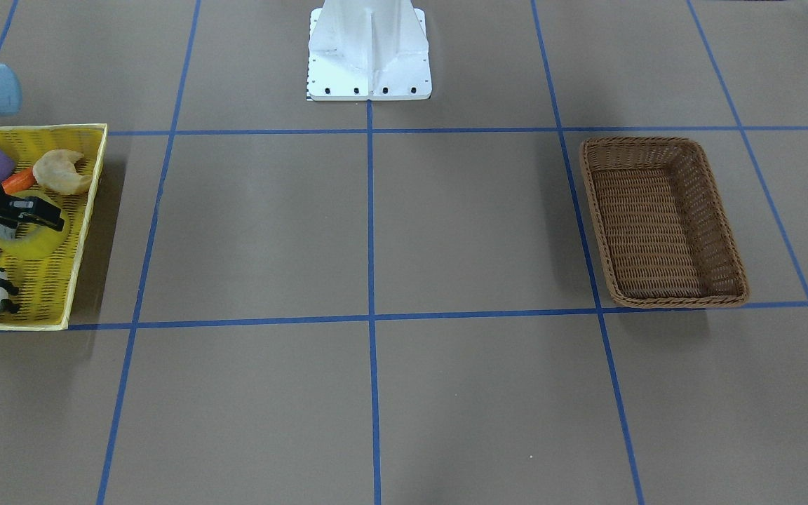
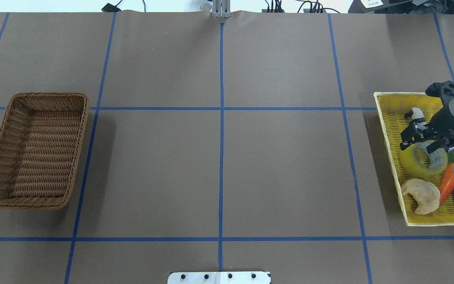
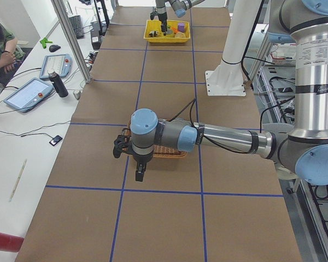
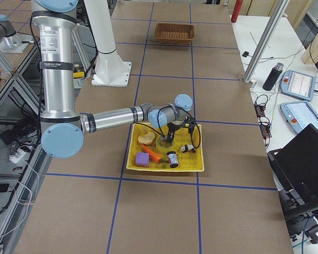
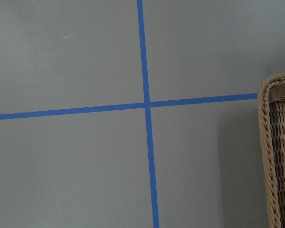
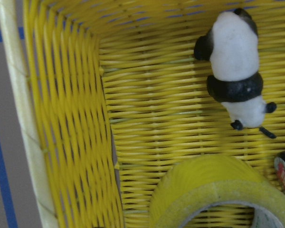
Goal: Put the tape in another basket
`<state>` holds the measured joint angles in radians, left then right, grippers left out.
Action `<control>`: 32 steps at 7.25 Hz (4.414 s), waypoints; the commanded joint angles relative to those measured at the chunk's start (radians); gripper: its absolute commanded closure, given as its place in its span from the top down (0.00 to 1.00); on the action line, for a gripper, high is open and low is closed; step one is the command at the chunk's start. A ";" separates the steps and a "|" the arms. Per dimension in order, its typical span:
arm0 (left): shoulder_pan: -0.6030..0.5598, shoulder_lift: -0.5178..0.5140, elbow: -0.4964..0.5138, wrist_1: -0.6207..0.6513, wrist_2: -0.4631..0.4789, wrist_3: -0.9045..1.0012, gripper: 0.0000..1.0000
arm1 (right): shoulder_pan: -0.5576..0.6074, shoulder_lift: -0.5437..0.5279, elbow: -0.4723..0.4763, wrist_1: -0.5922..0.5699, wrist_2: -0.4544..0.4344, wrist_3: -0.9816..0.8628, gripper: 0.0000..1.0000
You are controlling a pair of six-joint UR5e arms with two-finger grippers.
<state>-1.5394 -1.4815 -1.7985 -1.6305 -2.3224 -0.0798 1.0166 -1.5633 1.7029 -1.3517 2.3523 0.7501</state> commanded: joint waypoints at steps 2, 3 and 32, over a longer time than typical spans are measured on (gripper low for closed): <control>-0.017 0.000 -0.004 -0.002 -0.011 0.000 0.99 | -0.029 0.000 -0.003 -0.001 0.004 0.000 0.84; -0.018 0.000 -0.007 -0.002 -0.011 0.000 0.99 | -0.036 0.000 -0.003 -0.003 0.005 0.000 0.84; 0.114 -0.368 0.231 -0.489 -0.286 -0.411 0.98 | 0.070 0.367 0.117 0.604 0.077 0.325 0.00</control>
<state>-1.4417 -1.8305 -1.5972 -2.0984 -2.6290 -0.4904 1.1245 -1.1935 1.8486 -0.8204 2.5048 1.0749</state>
